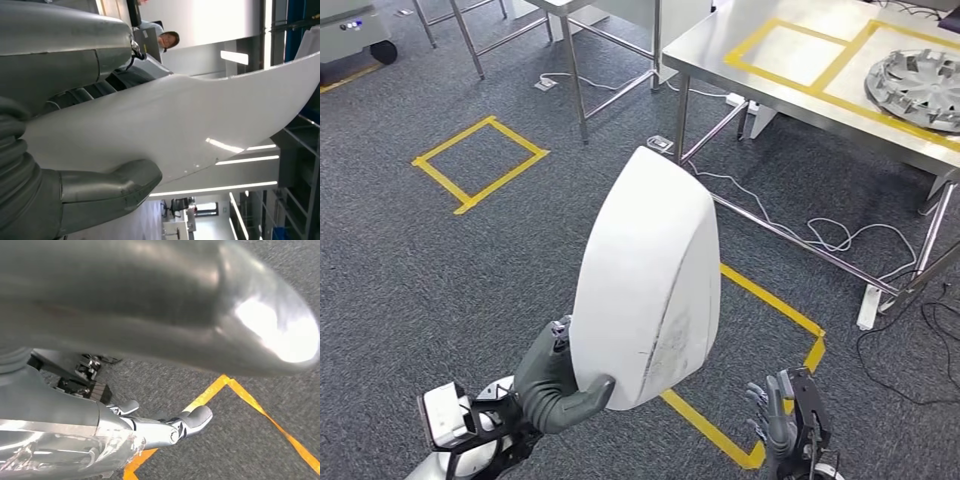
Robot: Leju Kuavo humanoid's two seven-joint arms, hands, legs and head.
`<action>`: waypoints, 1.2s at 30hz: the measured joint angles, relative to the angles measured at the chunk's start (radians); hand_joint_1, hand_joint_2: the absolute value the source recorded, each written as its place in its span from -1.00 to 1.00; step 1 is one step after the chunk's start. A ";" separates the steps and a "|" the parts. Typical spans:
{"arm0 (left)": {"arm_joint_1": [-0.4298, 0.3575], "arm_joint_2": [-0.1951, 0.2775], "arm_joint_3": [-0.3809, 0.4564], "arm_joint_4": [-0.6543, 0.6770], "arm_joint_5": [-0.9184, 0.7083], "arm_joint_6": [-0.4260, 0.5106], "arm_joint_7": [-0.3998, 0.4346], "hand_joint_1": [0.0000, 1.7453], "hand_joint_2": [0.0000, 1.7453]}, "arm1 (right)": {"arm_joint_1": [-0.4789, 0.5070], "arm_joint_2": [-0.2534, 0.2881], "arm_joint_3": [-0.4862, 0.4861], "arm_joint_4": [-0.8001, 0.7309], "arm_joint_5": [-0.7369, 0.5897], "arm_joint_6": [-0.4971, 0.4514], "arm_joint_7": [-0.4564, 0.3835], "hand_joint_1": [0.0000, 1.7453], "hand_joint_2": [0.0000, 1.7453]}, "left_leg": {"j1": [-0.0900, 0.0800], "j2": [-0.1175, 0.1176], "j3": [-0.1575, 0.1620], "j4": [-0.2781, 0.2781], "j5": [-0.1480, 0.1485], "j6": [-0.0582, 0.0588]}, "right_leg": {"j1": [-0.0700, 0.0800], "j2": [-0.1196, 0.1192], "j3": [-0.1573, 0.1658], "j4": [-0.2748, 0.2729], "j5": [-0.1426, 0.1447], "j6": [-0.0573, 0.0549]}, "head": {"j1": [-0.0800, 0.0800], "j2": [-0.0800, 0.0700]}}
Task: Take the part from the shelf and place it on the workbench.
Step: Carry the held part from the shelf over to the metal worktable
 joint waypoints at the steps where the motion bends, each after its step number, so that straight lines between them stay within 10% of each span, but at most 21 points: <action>1: 0.000 0.000 0.000 0.000 0.000 0.000 0.000 1.00 1.00 | 0.000 0.000 0.000 0.000 0.000 0.001 0.000 -1.00 -1.00 | 0.000 0.002 0.000 -0.001 0.000 -0.005 | 0.001 0.007 0.001 0.001 0.002 -0.007 | 0.000 0.000; 4: -0.001 0.000 -0.001 0.000 0.000 -0.001 0.000 1.00 1.00 | -0.003 0.000 0.000 0.000 -0.002 0.007 -0.001 -1.00 -1.00 | 0.003 -0.007 -0.012 0.025 -0.021 -0.023 | -0.002 0.019 0.000 -0.002 0.002 -0.027 | -0.002 0.000; 8: 0.000 0.002 -0.001 0.000 0.000 -0.002 0.000 1.00 1.00 | -0.006 0.000 0.000 0.001 -0.003 0.011 -0.002 -1.00 -1.00 | 0.006 -0.035 -0.135 0.256 -0.118 -0.034 | -0.005 0.033 0.003 -0.004 0.001 -0.041 | -0.005 0.000; 10: 0.001 0.003 -0.001 0.000 0.000 -0.002 0.000 1.00 1.00 | -0.005 -0.001 0.000 0.002 -0.003 0.012 -0.002 -1.00 -1.00 | 0.006 -0.036 -0.158 0.276 -0.094 -0.032 | -0.004 0.042 0.006 -0.003 -0.003 -0.041 | -0.005 0.000; 14: -0.001 0.003 -0.001 0.000 0.000 -0.002 -0.001 1.00 1.00 | -0.007 -0.001 0.000 0.003 -0.002 0.021 -0.002 -1.00 -1.00 | 0.005 -0.039 -0.049 0.043 0.016 -0.018 | -0.002 0.059 0.017 -0.002 -0.016 -0.027 | -0.004 0.000; 19: -0.001 0.001 -0.001 0.000 0.000 -0.002 -0.003 1.00 1.00 | -0.008 -0.001 0.000 0.007 0.003 0.036 -0.003 -1.00 -1.00 | 0.006 -0.041 -0.010 -0.004 0.003 0.013 | -0.001 0.054 0.019 0.026 -0.026 0.001 | -0.001 0.000; 24: 0.000 0.000 0.000 0.000 0.000 -0.003 -0.004 1.00 1.00 | -0.006 -0.002 0.000 0.012 0.006 0.040 -0.003 -1.00 -1.00 | 0.004 -0.042 0.023 -0.005 -0.025 0.026 | -0.002 0.041 -0.147 0.283 -0.118 0.008 | 0.004 0.000; 30: 0.000 0.000 -0.001 0.001 -0.001 -0.003 -0.004 1.00 1.00 | -0.005 -0.002 0.001 0.020 0.009 0.044 -0.002 -1.00 -1.00 | 0.001 -0.041 0.091 -0.005 -0.087 0.005 | 0.001 0.028 -0.084 0.019 0.056 -0.005 | 0.003 0.000; 33: -0.002 -0.001 -0.001 0.001 -0.002 -0.003 -0.004 1.00 1.00 | -0.009 -0.002 -0.001 0.023 0.012 0.048 -0.001 -1.00 -1.00 | 0.005 -0.041 0.097 0.012 -0.085 -0.014 | 0.007 0.034 -0.061 0.006 0.047 -0.028 | 0.002 0.000; 36: -0.006 0.000 -0.001 0.001 -0.003 -0.003 -0.006 1.00 1.00 | -0.010 -0.002 -0.005 0.024 0.016 0.051 -0.002 -1.00 -1.00 | 0.005 -0.041 0.007 0.162 -0.062 -0.028 | 0.001 0.039 -0.029 -0.001 0.025 -0.043 | 0.000 0.000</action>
